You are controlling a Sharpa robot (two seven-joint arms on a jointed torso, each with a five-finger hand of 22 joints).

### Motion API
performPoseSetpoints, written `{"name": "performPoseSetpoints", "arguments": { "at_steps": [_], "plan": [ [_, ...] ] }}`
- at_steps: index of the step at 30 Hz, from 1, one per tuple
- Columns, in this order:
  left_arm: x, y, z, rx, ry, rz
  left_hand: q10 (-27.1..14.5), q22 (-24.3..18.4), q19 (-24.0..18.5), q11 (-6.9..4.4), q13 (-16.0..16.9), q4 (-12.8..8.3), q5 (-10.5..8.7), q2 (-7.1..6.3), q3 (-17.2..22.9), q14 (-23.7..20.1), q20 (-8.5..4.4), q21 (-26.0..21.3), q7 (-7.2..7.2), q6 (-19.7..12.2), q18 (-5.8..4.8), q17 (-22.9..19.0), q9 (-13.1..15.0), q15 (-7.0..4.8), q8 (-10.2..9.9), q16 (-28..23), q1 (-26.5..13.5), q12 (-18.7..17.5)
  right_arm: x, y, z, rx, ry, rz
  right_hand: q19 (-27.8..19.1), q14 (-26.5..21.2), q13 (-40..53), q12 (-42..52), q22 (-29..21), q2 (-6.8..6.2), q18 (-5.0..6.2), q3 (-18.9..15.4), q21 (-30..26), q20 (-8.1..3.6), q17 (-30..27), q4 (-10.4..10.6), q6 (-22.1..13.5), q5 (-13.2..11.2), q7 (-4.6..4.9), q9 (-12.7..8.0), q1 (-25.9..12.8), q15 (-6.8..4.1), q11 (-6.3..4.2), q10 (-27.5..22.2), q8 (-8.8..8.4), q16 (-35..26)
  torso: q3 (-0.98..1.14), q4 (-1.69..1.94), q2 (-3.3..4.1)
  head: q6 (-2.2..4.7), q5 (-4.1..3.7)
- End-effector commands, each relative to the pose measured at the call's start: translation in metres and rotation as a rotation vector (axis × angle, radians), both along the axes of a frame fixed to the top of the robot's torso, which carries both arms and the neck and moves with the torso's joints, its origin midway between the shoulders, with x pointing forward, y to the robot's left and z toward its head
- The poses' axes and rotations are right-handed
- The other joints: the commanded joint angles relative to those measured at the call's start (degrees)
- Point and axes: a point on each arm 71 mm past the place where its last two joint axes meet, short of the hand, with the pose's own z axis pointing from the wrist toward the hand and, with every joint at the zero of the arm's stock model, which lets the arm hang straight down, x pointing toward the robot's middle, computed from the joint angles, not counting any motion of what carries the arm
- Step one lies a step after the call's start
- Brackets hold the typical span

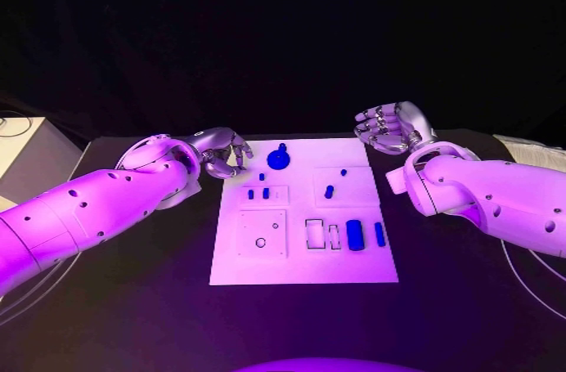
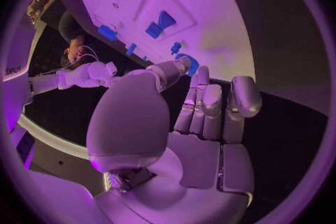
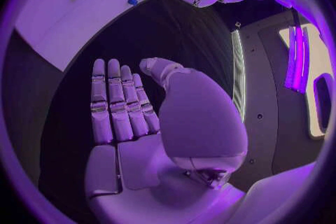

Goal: Assemble the parts on the task board

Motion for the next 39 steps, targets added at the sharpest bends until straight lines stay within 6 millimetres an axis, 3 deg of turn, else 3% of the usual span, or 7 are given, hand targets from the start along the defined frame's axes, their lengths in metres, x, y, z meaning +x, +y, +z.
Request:
{"name": "performPoseSetpoints", "arguments": {
  "at_steps": [1,6,14,22,26,33,39],
  "plan": [
    [0.0,0.005,0.003,-0.052,0.033,0.018,-0.5,-0.1,-0.4,-0.1,0.3,0.1,0.07,0.0,0.0,-0.5,0.05,-0.2,0.11,-0.3,1.05,0.0,0.0,-0.02,-0.2,-0.4,0.4,0.5,0.0,0.002,-0.001,-0.012,0.015,0.038,1.7,1.9,0.0,-0.3,0.1,0.33,0.33,-0.2,0.9,-0.47,0.3,-0.8,0.5,-0.5,0.05,0.0,0.0,-0.47,-0.38,-0.1,-0.07,0.6,-0.08,-0.03,0.03,0.24,0.09],
    [0.0,0.018,0.009,-0.212,0.1,0.039,-1.1,-4.8,-5.1,0.08,1.2,-0.5,0.08,1.37,1.6,-5.4,0.09,-5.7,2.64,3.2,2.52,-6.4,0.8,-0.01,2.0,-3.2,2.2,1.8,0.002,0.001,-0.004,-0.069,0.033,0.072,7.2,8.2,0.0,0.0,2.4,0.99,0.23,-2.5,5.5,-3.1,2.4,-2.5,1.2,-1.4,-0.68,-0.1,1.0,-2.6,-1.4,0.9,-0.1,4.1,-0.05,-0.1,-0.04,0.53,0.08],
    [-0.012,0.037,0.011,-0.59,0.263,0.098,-0.2,-7.6,-7.2,0.45,1.4,-0.3,0.02,2.7,1.8,-7.9,0.27,-8.9,3.17,4.0,3.3,-11.9,1.2,0.21,2.9,-6.1,2.5,2.7,0.005,-0.001,-0.014,-0.317,0.11,0.176,10.7,16.3,0.3,0.1,12.4,1.85,-0.27,-5.2,19.5,-7.62,11.1,-4.3,4.9,-3.0,-2.73,-1.0,1.7,-5.84,-3.8,6.6,-0.36,15.0,-0.35,-0.2,-0.67,1.73,-0.78],
    [-0.037,0.049,-0.003,-0.968,0.484,0.147,-0.6,-8.4,-7.4,0.7,1.2,-0.1,0.04,3.07,1.5,-8.3,0.39,-9.8,3.45,3.8,3.41,-13.3,1.2,0.39,3.0,-7.1,2.3,2.7,0.004,0.003,-0.022,-0.681,0.112,0.221,12.5,20.0,1.3,-1.4,20.9,0.28,0.11,-1.7,30.4,-8.27,21.4,-3.1,7.4,-6.2,-4.21,-1.0,0.5,-7.54,-5.44,10.7,0.18,30.2,-0.8,-0.2,-1.67,1.52,-2.31],
    [-0.054,0.047,-0.009,-1.112,0.548,0.122,-1.1,-10.8,-9.3,0.89,1.0,0.1,0.04,3.06,0.9,-10.7,0.58,-12.6,3.57,3.6,3.99,-16.7,1.3,0.6,3.2,-9.0,1.8,2.6,0.005,0.008,-0.023,-0.834,0.078,0.198,15.9,20.6,1.7,-2.9,34.3,-1.2,-1.8,0.4,42.9,-8.01,33.2,-2.1,6.7,-7.8,-4.09,-0.8,-0.1,-7.33,-5.29,10.6,-0.23,45.8,-1.12,-0.13,-2.31,1.15,-3.21],
    [-0.068,0.039,-0.007,-1.207,0.606,0.048,-4.3,-20.0,-15.9,1.81,-1.1,2.2,0.08,2.89,-3.9,-14.8,1.4,-24.0,3.87,2.1,5.73,-22.0,1.6,1.51,3.8,-14.1,-0.8,-0.2,0.008,0.021,-0.027,-0.947,0.037,0.172,17.0,20.3,0.3,-3.3,39.8,-2.96,-2.53,1.4,47.9,-7.03,38.6,-0.7,5.8,-9.3,-3.14,-0.6,-0.7,-6.29,-3.95,4.6,-0.81,53.6,-1.49,0.1,-2.81,0.75,-3.47],
    [-0.074,0.034,-0.007,-1.218,0.619,0.01,-4.8,-25.2,-16.4,2.5,-4.8,2.9,0.0,3.45,-7.2,-16.9,2.01,-30.9,4.23,1.1,5.78,-26.2,1.5,2.2,4.4,-20.8,0.7,-4.1,0.01,0.035,-0.031,-1.001,0.045,0.191,18.0,20.5,0.2,-3.2,43.4,-3.18,-3.01,1.4,51.1,-6.82,41.4,-0.4,5.4,-9.5,-3.15,-0.6,-0.5,-6.09,-3.82,3.7,-1.13,57.3,-1.67,0.31,-2.89,0.43,-3.85]
  ]
}}
